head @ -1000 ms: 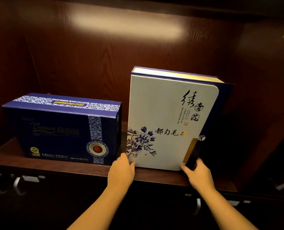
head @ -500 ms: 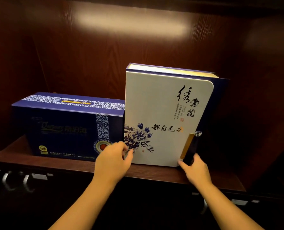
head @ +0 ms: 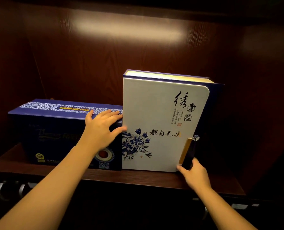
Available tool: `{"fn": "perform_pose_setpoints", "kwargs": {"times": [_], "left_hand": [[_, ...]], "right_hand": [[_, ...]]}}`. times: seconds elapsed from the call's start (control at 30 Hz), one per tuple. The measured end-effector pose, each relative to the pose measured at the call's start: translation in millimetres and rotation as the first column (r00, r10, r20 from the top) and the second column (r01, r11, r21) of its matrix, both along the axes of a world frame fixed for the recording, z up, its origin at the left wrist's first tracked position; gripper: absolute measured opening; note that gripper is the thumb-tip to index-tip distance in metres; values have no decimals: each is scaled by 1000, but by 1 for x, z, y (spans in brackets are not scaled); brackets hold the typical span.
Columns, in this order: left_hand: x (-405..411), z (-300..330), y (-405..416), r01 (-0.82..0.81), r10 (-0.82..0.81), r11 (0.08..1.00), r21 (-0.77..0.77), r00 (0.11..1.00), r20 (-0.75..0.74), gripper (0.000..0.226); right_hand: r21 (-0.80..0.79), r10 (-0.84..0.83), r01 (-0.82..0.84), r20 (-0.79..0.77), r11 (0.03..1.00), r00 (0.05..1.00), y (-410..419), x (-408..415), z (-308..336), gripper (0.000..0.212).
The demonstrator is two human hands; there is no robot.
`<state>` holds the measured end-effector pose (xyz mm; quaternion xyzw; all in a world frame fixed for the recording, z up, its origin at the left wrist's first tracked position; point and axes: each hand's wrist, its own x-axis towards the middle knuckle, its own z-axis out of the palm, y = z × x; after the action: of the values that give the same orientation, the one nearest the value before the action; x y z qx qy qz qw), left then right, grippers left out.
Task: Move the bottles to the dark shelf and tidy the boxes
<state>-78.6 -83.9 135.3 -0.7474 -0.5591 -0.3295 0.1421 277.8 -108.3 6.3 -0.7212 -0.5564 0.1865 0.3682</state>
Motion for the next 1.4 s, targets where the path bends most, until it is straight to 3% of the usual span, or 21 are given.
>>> {"fn": "perform_pose_setpoints", "kwargs": {"times": [0.13,0.47,1.07,1.27,1.4], "left_hand": [[-5,1,5,70,-71,997,20,992,104,54],[-14,5,11,167,-168,986,24,975,148,53],[-11,-3,13,109,-113,993,39,985,131,48],[-6,-3,5,34,-34,999,-6,999,37,49],[7,-3,-15,-63,60,998,-21,992,-113,59]], "right_hand": [[-12,-4,4,-7,1000,1000,-1,0,1,32],[-18,-21,22,18,1000,1000,-9,-7,2,34],[-59,-62,66,72,996,996,-16,-16,5,37],[-302,-22,101,256,948,966,-15,-24,22,54],[-361,33,131,414,923,910,-28,-25,46,35]]}}
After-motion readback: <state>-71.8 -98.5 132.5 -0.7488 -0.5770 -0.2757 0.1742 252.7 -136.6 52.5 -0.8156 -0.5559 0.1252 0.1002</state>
